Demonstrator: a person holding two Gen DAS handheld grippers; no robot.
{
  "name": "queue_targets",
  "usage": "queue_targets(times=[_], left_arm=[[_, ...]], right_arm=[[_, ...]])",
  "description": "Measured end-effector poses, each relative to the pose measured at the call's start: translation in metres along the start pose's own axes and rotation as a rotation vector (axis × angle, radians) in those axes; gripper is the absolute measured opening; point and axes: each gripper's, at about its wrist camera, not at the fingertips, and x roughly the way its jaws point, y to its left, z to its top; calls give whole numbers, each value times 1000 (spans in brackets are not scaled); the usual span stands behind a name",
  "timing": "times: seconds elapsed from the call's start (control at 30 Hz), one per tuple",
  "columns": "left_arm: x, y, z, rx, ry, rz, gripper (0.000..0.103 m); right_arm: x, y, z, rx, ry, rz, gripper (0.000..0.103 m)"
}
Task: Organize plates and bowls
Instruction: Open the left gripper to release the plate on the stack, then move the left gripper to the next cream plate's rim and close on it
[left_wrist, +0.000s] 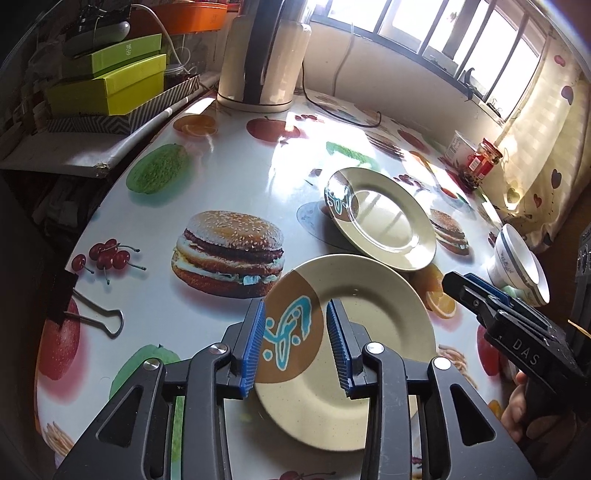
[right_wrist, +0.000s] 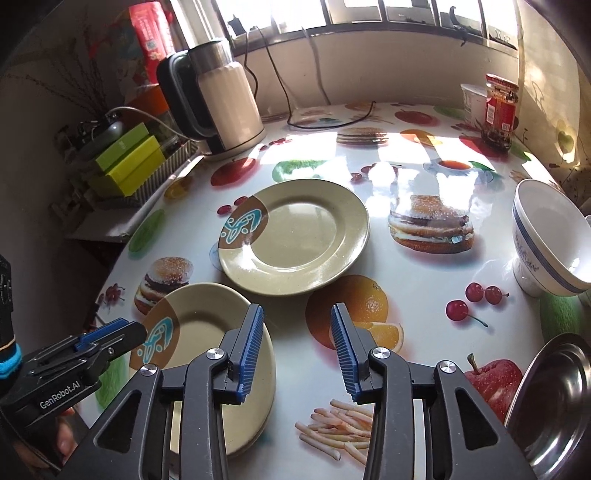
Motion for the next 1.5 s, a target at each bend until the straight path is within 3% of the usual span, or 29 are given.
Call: queue_targets(times=[0.7, 1.5], left_arm=[[36, -29, 56, 76, 3, -63, 39], [86, -24, 85, 68, 62, -56, 39]], right_arm=[[7, -20, 36, -38, -48, -160, 48], [63, -55, 63, 74, 38, -86, 48]])
